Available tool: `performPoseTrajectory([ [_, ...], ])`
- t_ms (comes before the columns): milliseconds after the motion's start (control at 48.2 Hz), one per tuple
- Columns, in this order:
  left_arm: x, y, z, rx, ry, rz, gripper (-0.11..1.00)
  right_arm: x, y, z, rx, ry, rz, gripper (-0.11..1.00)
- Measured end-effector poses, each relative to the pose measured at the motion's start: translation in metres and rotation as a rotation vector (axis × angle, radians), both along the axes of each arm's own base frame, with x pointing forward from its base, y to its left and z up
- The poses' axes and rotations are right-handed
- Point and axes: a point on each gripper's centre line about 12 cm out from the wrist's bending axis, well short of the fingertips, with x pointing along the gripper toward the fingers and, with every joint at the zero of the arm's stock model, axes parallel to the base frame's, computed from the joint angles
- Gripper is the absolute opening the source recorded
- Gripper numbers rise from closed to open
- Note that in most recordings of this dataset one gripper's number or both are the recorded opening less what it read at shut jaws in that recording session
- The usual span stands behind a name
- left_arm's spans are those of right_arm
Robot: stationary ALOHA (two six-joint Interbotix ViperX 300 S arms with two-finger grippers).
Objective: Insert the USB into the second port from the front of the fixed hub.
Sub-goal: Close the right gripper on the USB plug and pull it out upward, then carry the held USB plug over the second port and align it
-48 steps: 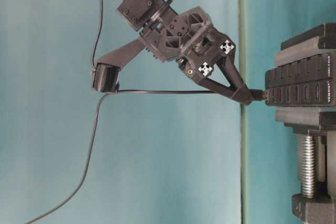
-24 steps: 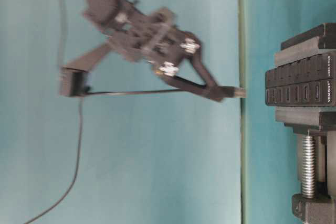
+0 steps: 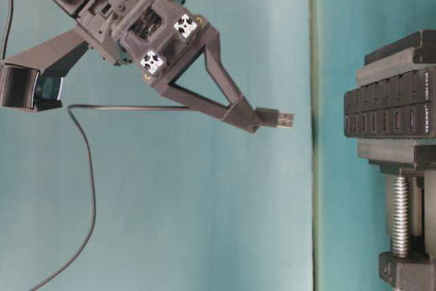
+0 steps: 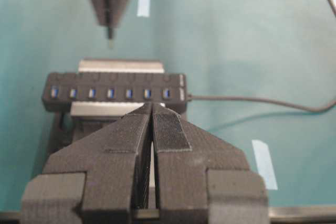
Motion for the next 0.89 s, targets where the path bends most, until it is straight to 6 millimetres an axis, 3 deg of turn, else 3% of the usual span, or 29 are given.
performPoseTrajectory([
  [498, 0.0, 0.0, -0.001, -0.001, 0.002, 0.0, 0.0, 0.0, 0.008, 0.0, 0.019, 0.001, 0.002, 0.08],
  [892, 0.0, 0.0, -0.001, -0.003, 0.002, 0.001, 0.0, 0.006, 0.017, -0.022, 0.021, 0.058, 0.026, 0.07],
])
